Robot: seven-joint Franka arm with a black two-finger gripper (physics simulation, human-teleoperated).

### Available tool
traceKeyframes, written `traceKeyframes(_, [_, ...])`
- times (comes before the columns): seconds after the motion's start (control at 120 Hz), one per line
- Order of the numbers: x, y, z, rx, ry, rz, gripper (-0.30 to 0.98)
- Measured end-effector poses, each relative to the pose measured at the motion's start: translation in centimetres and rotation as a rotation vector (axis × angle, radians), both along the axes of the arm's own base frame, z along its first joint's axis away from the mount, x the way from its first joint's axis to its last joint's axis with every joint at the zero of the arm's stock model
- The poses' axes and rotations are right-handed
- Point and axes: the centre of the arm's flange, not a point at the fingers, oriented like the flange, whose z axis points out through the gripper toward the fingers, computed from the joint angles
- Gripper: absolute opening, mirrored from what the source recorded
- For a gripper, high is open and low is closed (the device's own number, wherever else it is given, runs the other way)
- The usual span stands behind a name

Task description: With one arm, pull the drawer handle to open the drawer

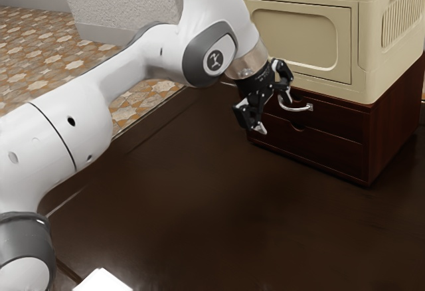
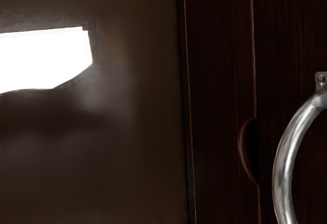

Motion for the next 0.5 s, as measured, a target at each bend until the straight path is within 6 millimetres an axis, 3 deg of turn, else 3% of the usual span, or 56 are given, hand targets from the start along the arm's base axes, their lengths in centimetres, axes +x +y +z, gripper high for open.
traceKeyframes(0.317, [1.5,1.2,-0.9,0.002,-0.057,-0.016,0.68])
traceKeyframes(0.5, [1.8,1.0,-1.5,0.006,-0.067,-0.031,0.51])
